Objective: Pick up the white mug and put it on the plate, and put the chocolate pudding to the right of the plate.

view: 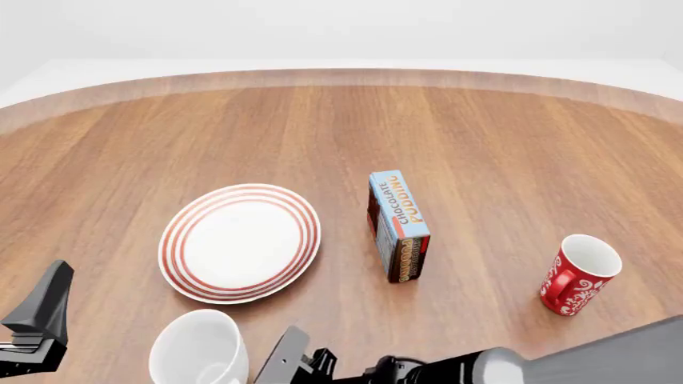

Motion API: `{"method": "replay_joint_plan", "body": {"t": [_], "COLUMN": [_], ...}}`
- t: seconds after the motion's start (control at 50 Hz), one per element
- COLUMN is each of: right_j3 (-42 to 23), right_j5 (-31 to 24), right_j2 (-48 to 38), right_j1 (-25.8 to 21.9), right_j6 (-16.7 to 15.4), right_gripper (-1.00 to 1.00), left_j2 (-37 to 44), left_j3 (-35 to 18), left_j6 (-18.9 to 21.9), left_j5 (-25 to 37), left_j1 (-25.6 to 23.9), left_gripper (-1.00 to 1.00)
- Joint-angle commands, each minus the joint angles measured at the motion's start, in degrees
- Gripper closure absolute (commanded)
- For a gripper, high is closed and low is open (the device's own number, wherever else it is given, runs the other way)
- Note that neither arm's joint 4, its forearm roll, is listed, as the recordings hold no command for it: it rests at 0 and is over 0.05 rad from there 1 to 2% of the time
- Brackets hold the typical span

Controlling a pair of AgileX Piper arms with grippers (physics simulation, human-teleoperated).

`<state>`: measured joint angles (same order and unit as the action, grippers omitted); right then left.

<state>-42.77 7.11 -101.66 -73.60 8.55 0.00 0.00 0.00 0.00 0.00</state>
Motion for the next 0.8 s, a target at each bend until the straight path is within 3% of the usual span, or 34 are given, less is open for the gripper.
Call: {"method": "replay_joint_plan", "body": {"t": [0.02,0.14,0.16,0.8], "right_j3": [-0.4,-0.4,-0.4,-0.2], "right_j5": [0.4,0.6,0.6,-1.2], "right_j2": [-1.0,-1.1,-1.1,2.3], "right_j1": [-0.2,-0.3,-0.5,0.7], "right_j6": [0.5,0.4,0.5,-2.2], "right_gripper": [-1.0,-1.0,1.0,1.0], "left_j2": [0.0,0.0,0.0,0.0], "left_j3": [0.0,0.0,0.0,0.0], "left_j6": [0.0,0.0,0.0,0.0], "left_j5": [0.0,0.0,0.0,0.0], "left_j1": [0.0,0.0,0.0,0.0], "left_gripper": [-1.0,-1.0,-1.0,-1.0]}}
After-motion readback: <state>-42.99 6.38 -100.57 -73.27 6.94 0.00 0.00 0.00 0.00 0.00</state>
